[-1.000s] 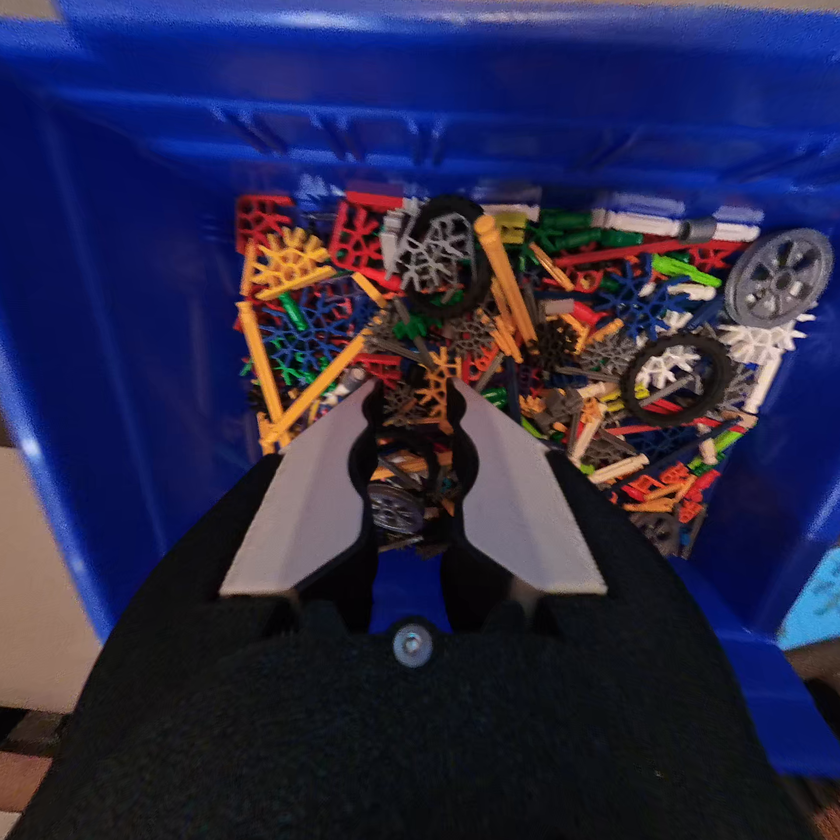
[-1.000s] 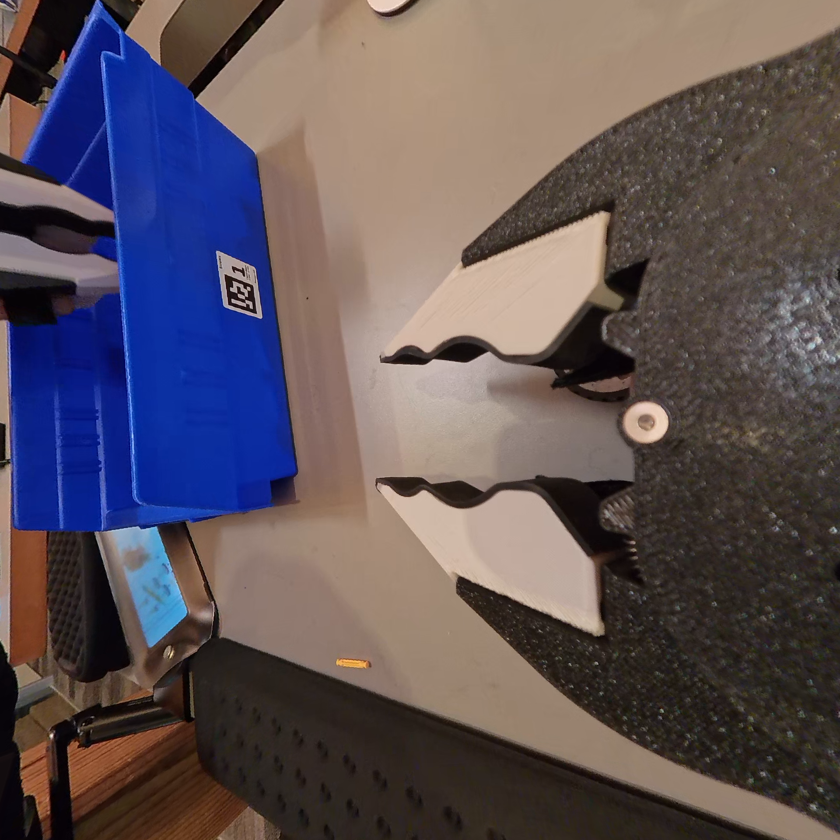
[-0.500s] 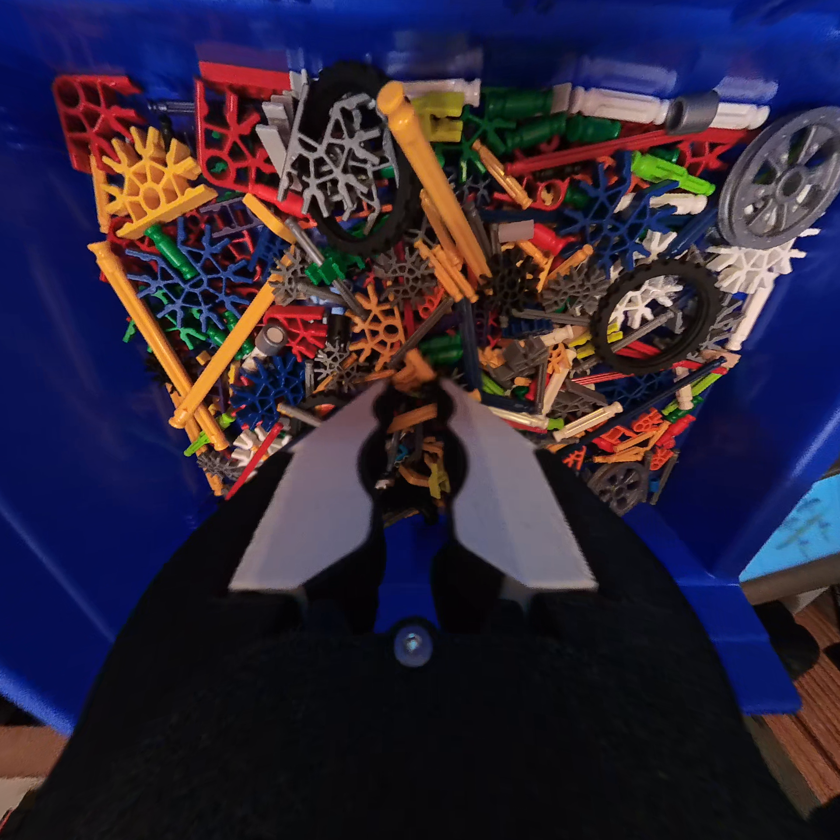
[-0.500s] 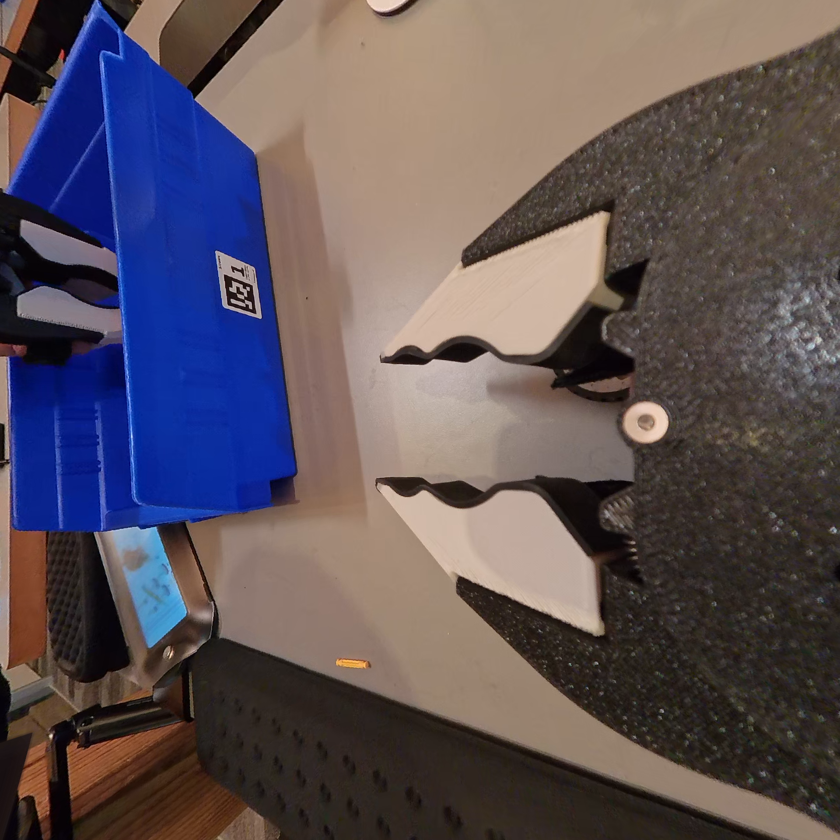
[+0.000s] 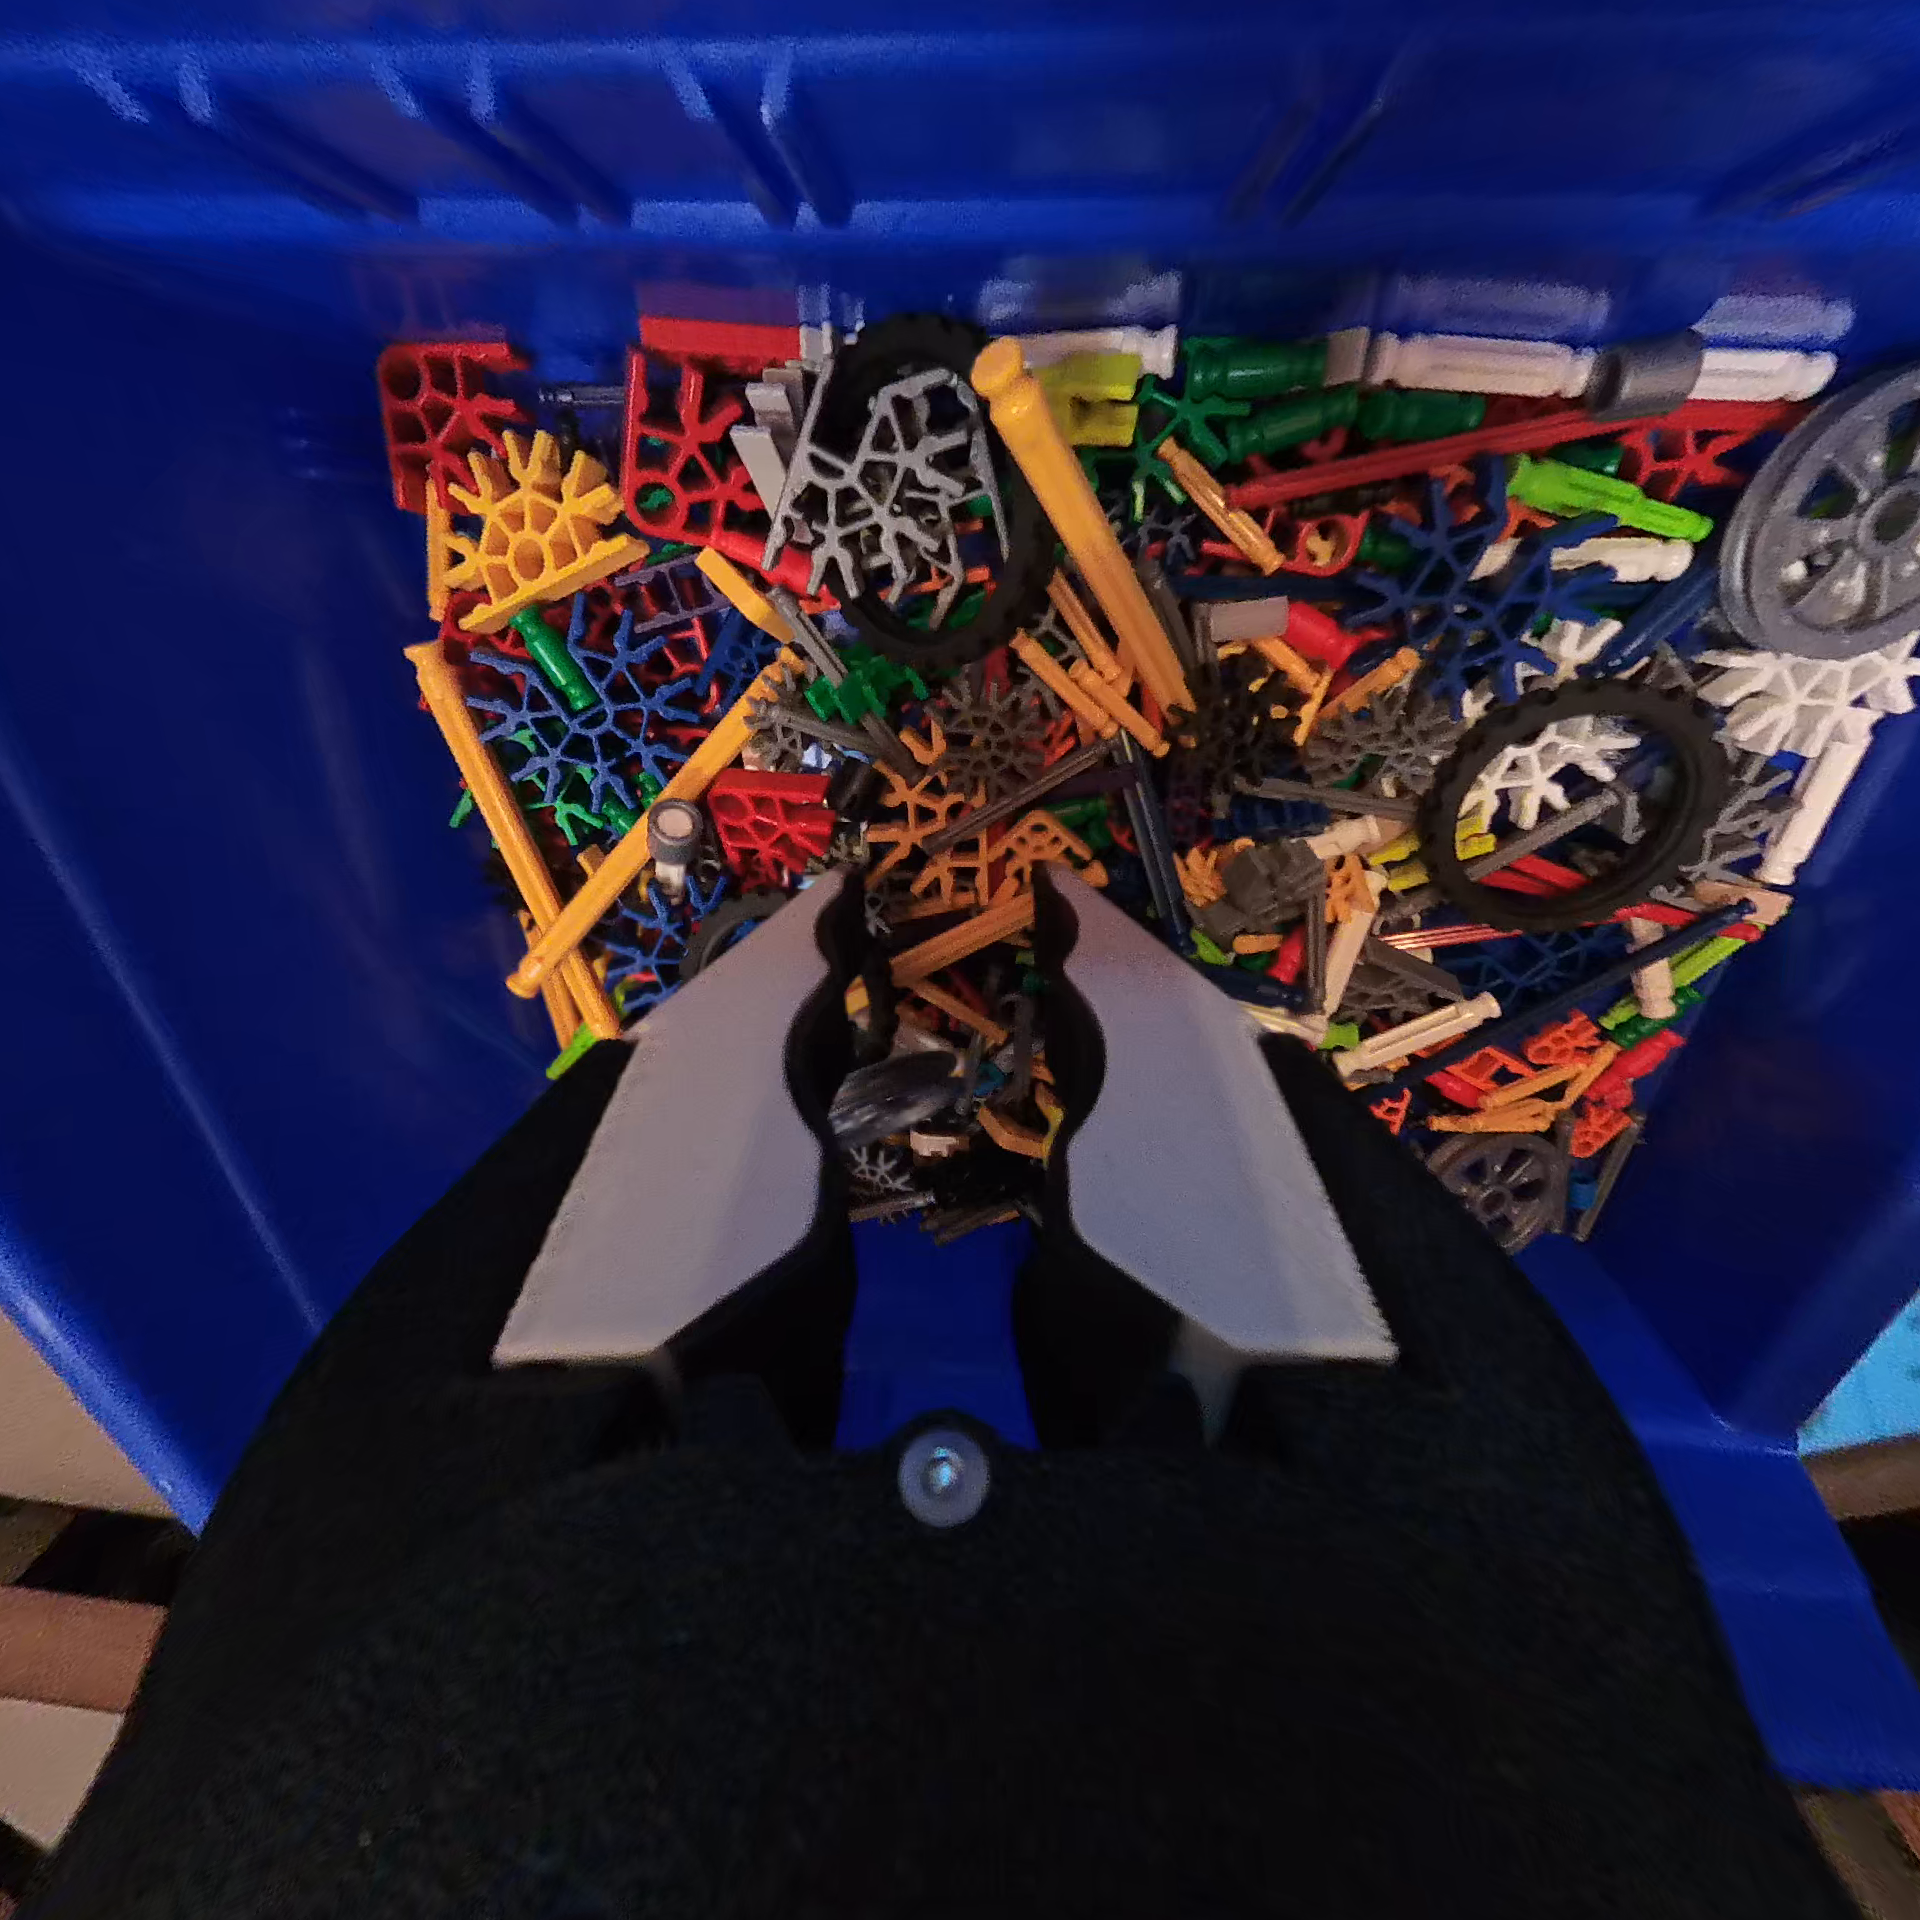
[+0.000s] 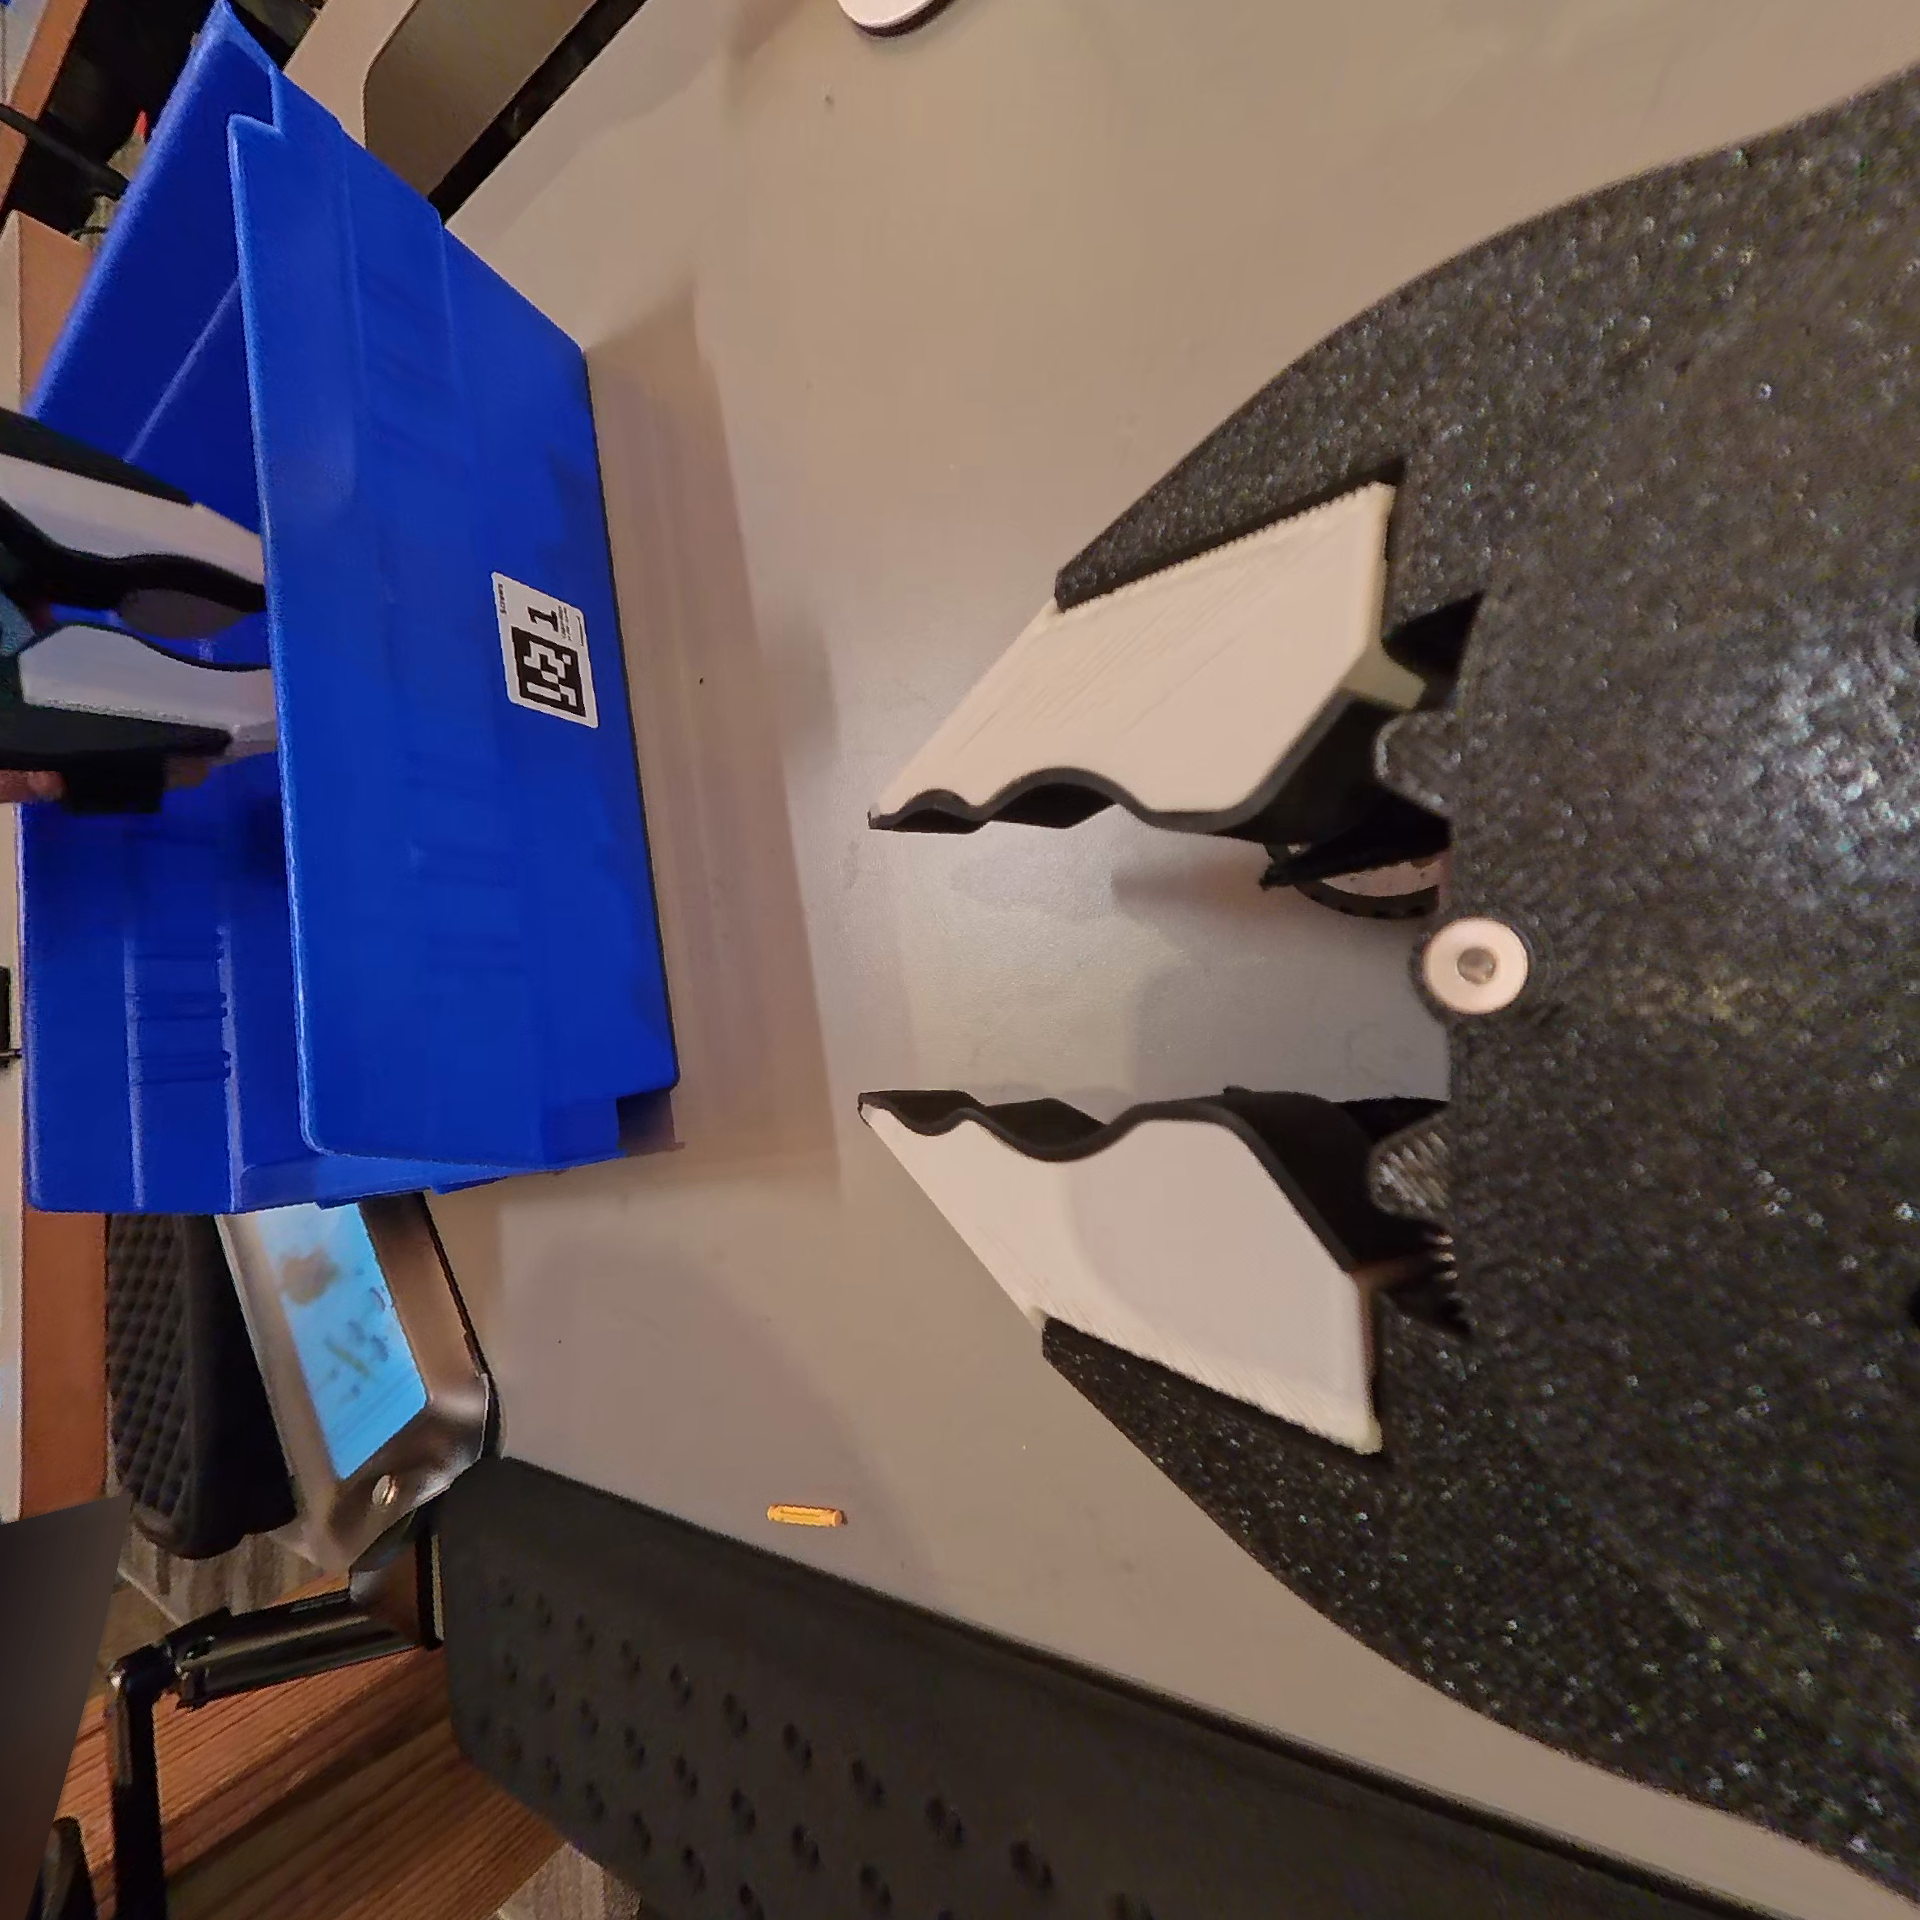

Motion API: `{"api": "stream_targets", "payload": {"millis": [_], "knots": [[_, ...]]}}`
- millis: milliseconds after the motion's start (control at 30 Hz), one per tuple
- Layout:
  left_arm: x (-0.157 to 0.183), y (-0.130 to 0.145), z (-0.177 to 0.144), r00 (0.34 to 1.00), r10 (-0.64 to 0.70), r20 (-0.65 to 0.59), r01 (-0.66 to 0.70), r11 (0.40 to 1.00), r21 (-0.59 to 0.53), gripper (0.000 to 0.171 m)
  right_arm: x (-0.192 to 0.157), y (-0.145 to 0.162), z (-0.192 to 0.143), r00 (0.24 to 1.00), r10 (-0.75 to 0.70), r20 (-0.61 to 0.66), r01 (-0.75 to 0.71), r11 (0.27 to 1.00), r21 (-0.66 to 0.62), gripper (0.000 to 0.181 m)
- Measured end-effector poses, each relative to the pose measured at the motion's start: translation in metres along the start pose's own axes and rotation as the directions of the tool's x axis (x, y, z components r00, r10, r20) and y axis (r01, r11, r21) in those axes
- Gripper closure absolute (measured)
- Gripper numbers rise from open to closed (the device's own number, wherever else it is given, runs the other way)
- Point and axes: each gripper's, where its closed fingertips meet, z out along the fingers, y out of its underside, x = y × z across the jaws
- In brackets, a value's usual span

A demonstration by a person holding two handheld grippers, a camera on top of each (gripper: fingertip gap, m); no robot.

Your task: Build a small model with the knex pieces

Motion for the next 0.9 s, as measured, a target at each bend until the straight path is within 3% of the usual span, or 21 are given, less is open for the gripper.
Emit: {"api": "stream_targets", "payload": {"millis": [167, 400, 633, 733, 900], "knots": [[0.0, 0.003, -0.005, 1.0, -0.009, 0.015, 0.01, 1.0, -0.024, 0.137, 0.001, 0.0, 0.0, 1.0, 0.008, 0.0, -0.008, 1.0, 0.001, 0.132], [0.003, 0.004, -0.046, 0.991, -0.064, 0.12, 0.066, 0.998, -0.008, 0.107, 0.003, -0.001, -0.001, 1.0, 0.024, 0.002, -0.024, 1.0, 0.01, 0.131], [0.019, -0.018, -0.107, 0.932, -0.245, 0.265, 0.182, 0.953, 0.241, 0.107, 0.003, -0.002, -0.002, 1.0, 0.027, 0.0, -0.027, 0.999, 0.021, 0.132], [0.034, -0.012, -0.136, 0.854, -0.391, 0.344, 0.247, 0.886, 0.393, 0.113, 0.002, -0.003, -0.002, 1.0, 0.03, 0.005, -0.03, 0.999, 0.026, 0.132], [0.066, 0.013, -0.162, 0.692, -0.591, 0.415, 0.279, 0.749, 0.601, 0.139, -0.003, -0.005, -0.001, 0.999, 0.029, 0.021, -0.03, 0.999, 0.031, 0.132]]}}
